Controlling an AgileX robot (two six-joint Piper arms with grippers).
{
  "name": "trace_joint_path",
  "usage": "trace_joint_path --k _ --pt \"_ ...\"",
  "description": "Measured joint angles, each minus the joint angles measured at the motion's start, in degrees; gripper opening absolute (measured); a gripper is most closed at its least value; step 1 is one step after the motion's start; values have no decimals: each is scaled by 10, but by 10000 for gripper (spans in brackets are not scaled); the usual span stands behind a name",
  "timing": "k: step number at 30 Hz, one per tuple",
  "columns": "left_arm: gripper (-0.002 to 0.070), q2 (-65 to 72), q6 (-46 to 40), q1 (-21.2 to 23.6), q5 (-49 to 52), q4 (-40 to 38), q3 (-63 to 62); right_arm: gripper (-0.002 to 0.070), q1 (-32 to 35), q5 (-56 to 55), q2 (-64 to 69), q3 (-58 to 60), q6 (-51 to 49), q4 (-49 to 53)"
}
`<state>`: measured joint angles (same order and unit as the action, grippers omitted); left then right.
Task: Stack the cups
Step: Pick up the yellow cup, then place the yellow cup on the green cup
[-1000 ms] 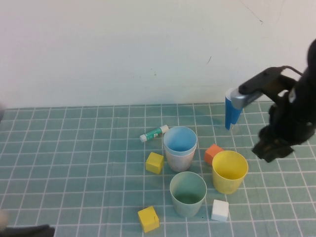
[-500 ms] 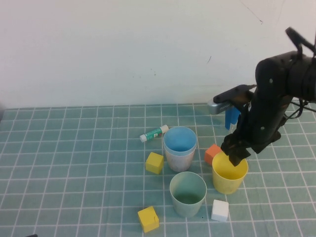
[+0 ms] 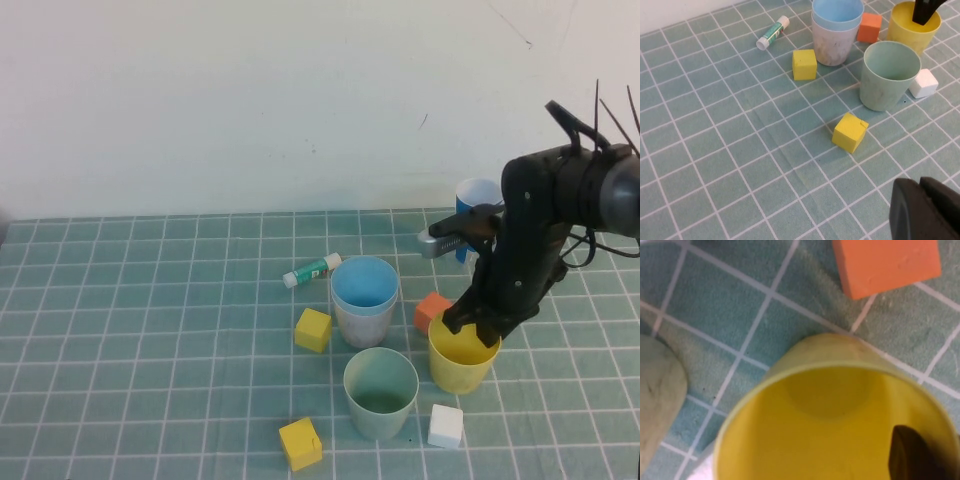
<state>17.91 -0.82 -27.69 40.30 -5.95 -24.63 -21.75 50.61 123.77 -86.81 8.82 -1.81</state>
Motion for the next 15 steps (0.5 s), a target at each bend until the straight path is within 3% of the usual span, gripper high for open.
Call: trace_joint_path --k 3,15 --pt "-1 0 0 0 0 1 0 25 0 13 0 -5 7 -1" --pt "-1 0 0 0 3 4 7 16 -8 88 -151 -66 51 4"
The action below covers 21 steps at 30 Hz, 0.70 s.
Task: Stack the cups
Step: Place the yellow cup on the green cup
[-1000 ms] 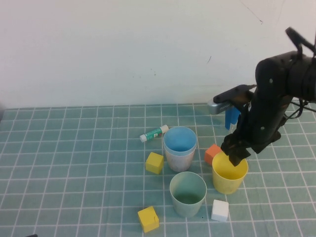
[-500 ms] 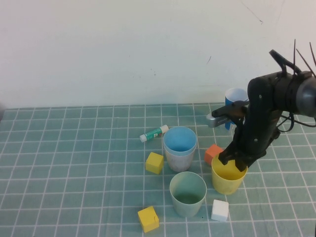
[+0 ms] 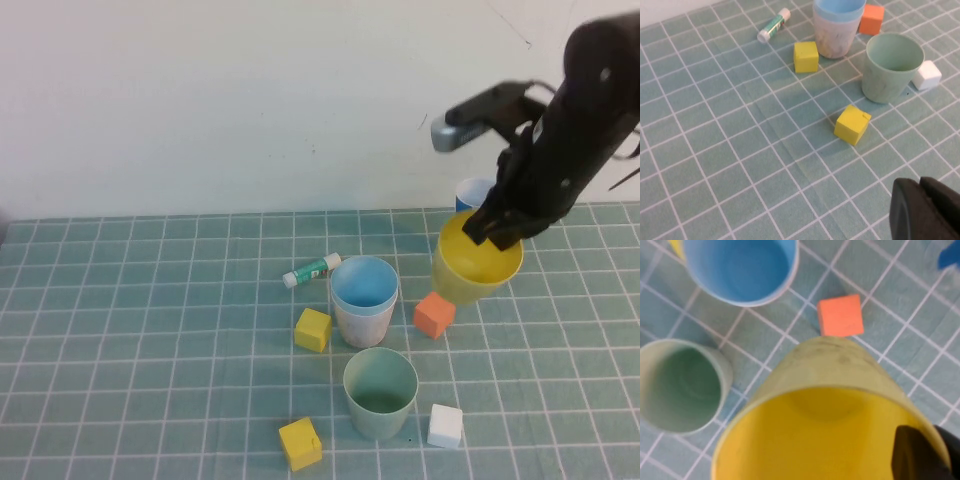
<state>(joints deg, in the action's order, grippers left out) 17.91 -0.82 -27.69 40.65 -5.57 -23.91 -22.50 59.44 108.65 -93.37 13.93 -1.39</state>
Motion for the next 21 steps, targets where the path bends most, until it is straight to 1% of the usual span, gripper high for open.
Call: trace_joint_path --k 5,12,21 --pt "-1 0 0 0 -5 2 5 16 -37 62 -27 -24 16 0" --pt "-1 0 -2 0 -14 4 5 18 -104 47 18 -23 17 -7" --pt "-1 0 -2 0 -14 4 5 64 -111 23 83 -22 9 -31"
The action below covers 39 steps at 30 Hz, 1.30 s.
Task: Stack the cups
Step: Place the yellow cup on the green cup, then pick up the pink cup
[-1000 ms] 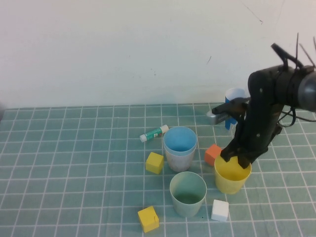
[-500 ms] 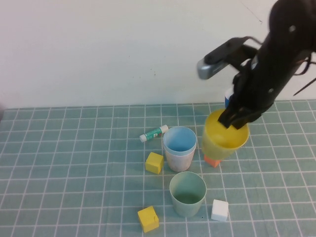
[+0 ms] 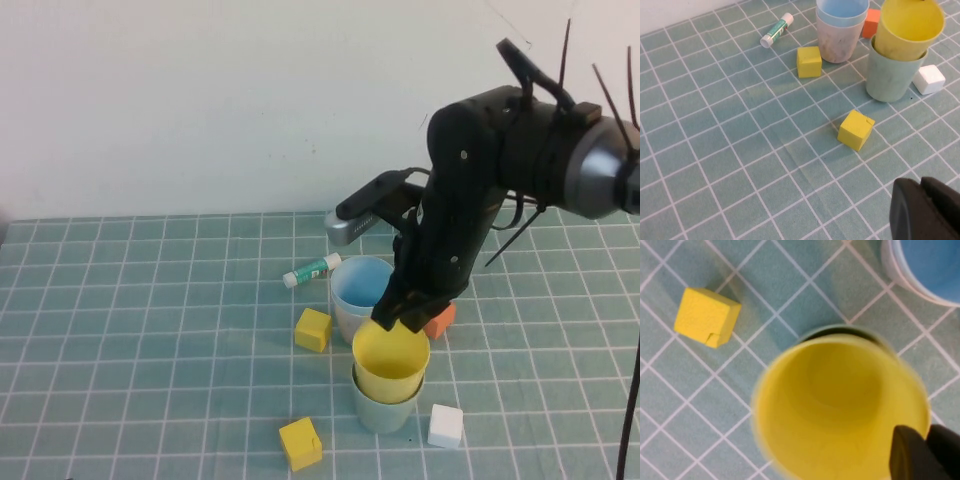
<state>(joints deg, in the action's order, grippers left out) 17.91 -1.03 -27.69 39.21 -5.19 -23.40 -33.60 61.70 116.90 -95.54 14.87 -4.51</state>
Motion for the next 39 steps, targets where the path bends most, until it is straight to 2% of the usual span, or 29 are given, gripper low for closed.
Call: trace_joint_path --k 3,10,13,17,24,33,35,39 --pt "-1 0 0 0 0 0 0 113 0 0 7 0 -1 -7" --pt "-1 0 0 0 0 0 0 384 0 -17 8 -14 -30 3" --pt "-1 0 0 0 0 0 0 423 3 -51 11 -30 -44 16" --pt "-1 0 0 0 0 0 0 435 22 -78 29 -64 -65 14" --pt "-1 0 0 0 -1 0 5 438 73 -83 109 -117 -62 -41" --pt "-1 0 0 0 -2 0 5 426 74 -85 196 -169 -48 -79" --pt "-1 0 0 0 -2 0 5 375 74 -85 205 -173 -45 -80" --pt "-1 0 0 0 -2 0 5 116 74 -85 207 -174 -37 -80"
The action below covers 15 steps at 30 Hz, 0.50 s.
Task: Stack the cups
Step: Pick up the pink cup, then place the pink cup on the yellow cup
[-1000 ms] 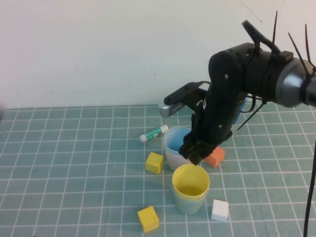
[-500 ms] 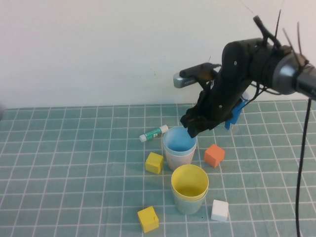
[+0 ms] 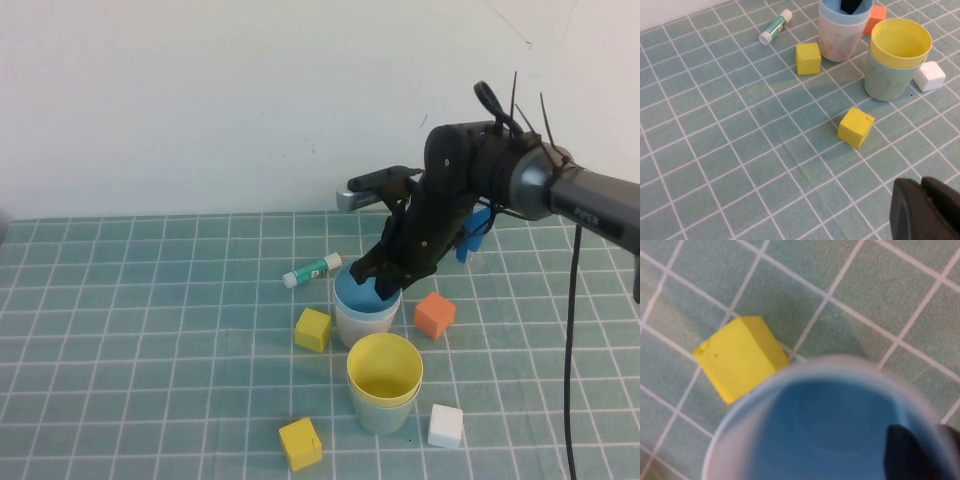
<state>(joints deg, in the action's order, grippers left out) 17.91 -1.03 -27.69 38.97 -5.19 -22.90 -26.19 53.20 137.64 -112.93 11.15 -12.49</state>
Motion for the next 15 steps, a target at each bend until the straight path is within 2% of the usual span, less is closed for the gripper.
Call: trace_joint_path --k 1,3,9,15 --pt "-1 0 0 0 0 0 0 75 0 0 0 -1 0 0" --pt "-1 0 0 0 0 0 0 42 0 9 -1 -6 2 1" --pt "-1 0 -3 0 0 0 0 35 0 86 -32 -60 6 45" --pt "-1 0 -2 0 0 0 0 34 -8 162 -136 -78 36 82"
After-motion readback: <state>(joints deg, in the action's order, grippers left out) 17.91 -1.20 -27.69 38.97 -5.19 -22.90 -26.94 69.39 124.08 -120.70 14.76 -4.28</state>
